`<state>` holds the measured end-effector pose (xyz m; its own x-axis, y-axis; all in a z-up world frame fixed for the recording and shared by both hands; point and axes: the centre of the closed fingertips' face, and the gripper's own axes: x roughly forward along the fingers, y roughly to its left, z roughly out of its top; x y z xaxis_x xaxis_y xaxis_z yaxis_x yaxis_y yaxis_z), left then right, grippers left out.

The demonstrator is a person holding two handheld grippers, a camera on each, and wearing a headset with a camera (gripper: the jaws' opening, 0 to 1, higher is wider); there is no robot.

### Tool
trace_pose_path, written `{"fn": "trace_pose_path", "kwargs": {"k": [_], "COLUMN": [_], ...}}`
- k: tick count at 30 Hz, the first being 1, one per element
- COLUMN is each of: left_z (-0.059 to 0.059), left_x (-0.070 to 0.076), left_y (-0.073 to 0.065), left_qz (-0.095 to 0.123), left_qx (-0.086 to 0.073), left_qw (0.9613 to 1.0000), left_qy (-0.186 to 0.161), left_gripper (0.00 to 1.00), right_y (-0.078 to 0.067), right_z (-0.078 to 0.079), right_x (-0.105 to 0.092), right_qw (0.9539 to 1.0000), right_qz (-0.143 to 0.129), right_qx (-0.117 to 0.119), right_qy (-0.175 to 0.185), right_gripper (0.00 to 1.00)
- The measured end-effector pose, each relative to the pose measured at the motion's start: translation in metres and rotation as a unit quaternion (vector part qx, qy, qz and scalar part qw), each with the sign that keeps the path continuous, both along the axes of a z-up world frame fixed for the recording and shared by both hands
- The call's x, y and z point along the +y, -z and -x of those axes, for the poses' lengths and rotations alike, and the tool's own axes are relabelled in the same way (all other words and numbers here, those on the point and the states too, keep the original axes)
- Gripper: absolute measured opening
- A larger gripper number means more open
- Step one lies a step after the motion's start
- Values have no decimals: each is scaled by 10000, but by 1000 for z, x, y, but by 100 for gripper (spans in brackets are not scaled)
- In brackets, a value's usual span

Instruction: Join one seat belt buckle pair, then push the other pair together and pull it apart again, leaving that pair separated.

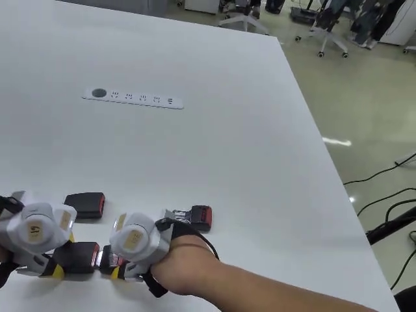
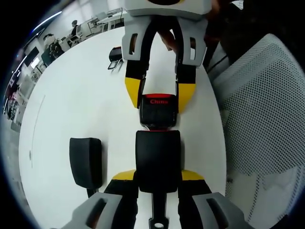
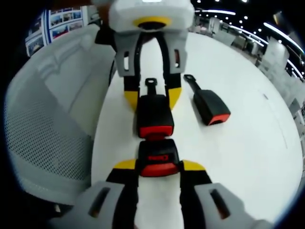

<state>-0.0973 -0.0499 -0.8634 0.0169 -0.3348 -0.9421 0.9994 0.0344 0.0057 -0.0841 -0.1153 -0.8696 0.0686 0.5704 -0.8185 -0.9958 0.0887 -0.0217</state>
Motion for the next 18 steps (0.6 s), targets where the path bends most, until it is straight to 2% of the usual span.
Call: {"fn": "trace_pose_path", "kwargs": {"k": [12, 14, 16, 18], "left_z": [0, -1, -2, -3], "left_x": [0, 1, -1, 2], "left_y": [-1, 0, -2, -1], "left_qz": [-133, -166, -28, -59], "left_qx": [13, 18, -124, -75], "left_qw": [9998, 9996, 9999, 9995], "left_qy": [-111, -214, -69, -301], "left_gripper": [33, 33, 34, 36], "right_y": [-3, -4, -3, -7], "right_z": [2, 2, 7, 8], "right_x": [2, 3, 2, 0], "right_qw": [9999, 9991, 9994, 9991], "right_qz": [-104, -165, -269, -352], "right_qx": [-31, -294, -146, -185], "right_qy": [39, -239, -138, -124], "right_gripper": [34, 36, 41, 42]}}
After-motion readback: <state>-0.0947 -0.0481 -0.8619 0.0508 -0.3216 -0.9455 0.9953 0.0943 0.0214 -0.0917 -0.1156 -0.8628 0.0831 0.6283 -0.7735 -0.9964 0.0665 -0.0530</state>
